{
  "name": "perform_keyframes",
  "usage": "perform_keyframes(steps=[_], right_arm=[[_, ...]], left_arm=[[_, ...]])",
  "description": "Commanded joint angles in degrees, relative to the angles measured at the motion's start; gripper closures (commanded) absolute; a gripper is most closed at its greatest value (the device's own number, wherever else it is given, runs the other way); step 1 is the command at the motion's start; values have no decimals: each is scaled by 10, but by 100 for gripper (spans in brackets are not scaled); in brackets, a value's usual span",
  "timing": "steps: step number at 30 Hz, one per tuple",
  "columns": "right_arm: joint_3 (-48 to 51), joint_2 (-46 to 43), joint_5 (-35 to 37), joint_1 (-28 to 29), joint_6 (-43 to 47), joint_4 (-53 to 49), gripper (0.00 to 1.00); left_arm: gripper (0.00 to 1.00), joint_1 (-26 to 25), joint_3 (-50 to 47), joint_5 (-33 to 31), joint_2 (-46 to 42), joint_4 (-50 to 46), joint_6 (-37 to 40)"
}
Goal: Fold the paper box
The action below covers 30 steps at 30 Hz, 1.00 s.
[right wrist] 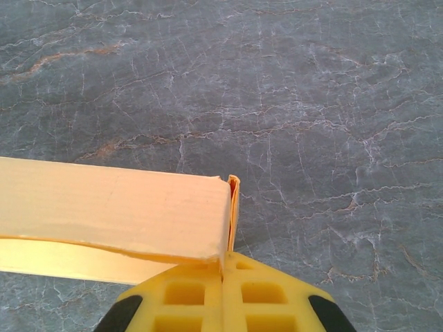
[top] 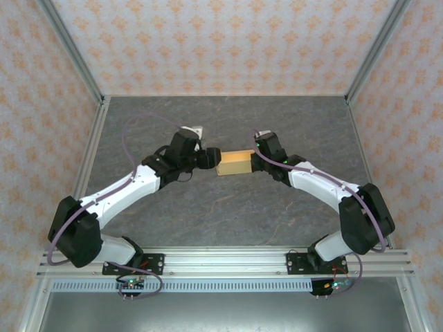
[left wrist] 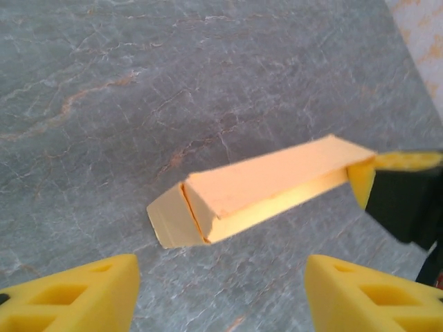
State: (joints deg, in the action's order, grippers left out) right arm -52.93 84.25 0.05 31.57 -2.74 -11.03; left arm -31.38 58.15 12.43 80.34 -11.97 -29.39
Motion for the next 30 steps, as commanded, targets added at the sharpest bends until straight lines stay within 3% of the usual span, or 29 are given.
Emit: perform_keyframes(steps=[1, 10, 21, 25, 30], right_arm=[[12, -2, 11, 2, 6, -26, 100], [10, -3, 10, 2, 6, -29, 100], [9, -2, 9, 3, 1, -30, 100], [6, -5, 8, 3, -1, -33, 97], [0, -19, 6, 3, 3, -50, 85]], left_arm=[[35, 30, 21, 79, 46, 36, -68], [35, 36, 35, 125, 123, 102, -134], [48, 35, -31, 127, 142, 168, -180], [50, 28, -41, 115, 147, 166, -177], [56, 26, -67, 104, 159, 190, -189]])
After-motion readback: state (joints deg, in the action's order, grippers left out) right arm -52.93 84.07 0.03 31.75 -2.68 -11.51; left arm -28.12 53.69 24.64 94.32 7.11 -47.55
